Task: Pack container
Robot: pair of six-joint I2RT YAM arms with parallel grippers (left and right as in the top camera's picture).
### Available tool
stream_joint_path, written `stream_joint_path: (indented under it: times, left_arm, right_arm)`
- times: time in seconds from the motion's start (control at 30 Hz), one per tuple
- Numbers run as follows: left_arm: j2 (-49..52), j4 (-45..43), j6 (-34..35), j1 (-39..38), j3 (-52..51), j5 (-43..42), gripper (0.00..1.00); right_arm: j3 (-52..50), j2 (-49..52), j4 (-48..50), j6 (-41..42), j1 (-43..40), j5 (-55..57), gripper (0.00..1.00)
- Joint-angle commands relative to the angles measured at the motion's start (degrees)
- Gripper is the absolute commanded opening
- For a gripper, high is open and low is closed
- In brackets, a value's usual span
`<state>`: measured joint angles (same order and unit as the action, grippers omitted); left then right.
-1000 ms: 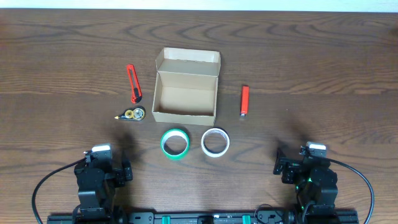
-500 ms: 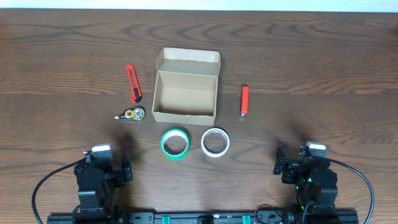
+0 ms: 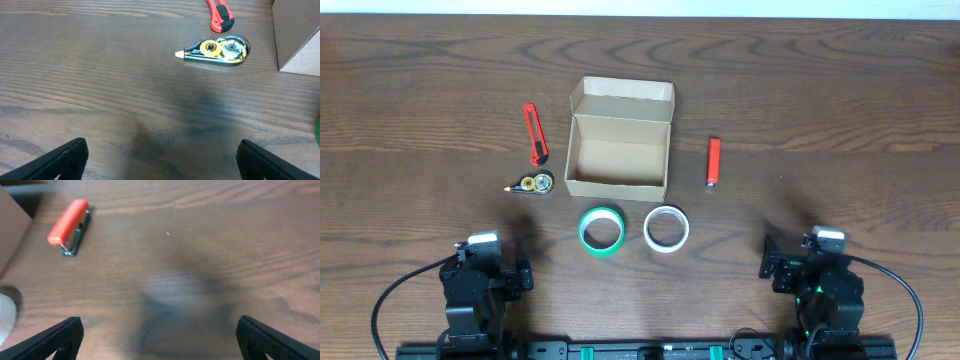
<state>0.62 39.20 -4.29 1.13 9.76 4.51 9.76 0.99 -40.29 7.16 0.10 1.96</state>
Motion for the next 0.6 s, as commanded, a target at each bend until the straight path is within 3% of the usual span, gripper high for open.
stream_joint_path:
  times: [0.0, 0.17, 0.57]
  left_arm:
    - [-0.42, 0.44, 0.63, 0.35, -0.57, 0.35, 0.95]
    - [-0.42, 0.44, 0.63, 0.35, -0.57, 0.37, 0.95]
    - [-0.42, 0.44, 0.63, 0.35, -0.57, 0.35, 0.96]
  right_arm:
    - [0.66, 1.49, 1.16, -0.48, -0.42, -4.79, 0.99]
    - [6.54, 9.31, 1.33, -2.58, -0.39, -8.48, 0.99]
    - [31.65, 42.38, 1.09, -2.51, -0.28, -10.64, 0.99]
